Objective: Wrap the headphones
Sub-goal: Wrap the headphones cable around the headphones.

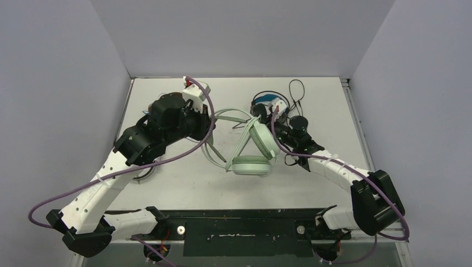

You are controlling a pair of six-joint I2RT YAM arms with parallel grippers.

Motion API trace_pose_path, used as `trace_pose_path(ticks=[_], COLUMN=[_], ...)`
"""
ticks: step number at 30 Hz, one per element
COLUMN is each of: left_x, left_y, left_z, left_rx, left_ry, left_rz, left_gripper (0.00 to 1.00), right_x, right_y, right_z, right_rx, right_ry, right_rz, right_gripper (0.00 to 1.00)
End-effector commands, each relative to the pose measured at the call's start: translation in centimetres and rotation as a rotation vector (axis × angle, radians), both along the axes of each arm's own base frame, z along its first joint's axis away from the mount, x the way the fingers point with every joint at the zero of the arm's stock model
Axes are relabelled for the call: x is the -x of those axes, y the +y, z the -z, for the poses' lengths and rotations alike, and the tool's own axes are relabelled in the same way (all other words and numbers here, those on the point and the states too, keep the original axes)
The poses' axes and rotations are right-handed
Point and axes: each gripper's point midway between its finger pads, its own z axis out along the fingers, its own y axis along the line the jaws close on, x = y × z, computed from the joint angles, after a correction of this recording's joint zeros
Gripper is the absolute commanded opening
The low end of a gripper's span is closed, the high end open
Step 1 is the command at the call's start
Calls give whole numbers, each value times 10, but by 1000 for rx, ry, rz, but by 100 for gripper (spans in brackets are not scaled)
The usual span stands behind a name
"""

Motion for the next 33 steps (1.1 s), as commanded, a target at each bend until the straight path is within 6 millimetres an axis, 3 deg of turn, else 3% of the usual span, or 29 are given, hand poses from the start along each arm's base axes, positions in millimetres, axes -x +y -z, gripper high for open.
trace_pose_path(ticks=[1, 12, 18, 21, 25, 27, 33], left_x=[18, 13, -3, -19, -49, -74, -125], left_y=[-17, -19, -12, -7, 5, 24, 67], left_z=[-73, -125, -140, -139, -140, -136, -113], left_rx=[264, 408, 413, 411, 472, 508, 615], left_ry=[-39, -77, -113, -120, -112, -96, -47], left_rz=[49, 6, -79, -132, -189, -255, -416], left_gripper=[0, 0, 0, 0, 0, 0, 0], right_x=[1, 11, 14, 22, 62, 89, 163], right_y=[13, 31, 47, 53, 69, 80, 108], right_z=[-43, -12, 8, 18, 26, 27, 14], right_rx=[-128, -237, -253, -267, -307, -304, -266], right_ry=[-191, -152, -116, -80, -48, -41, -25], right_rz=[-81, -180, -198, -205, -258, -291, -427], right_gripper=[36, 44, 40, 30, 12, 5, 1])
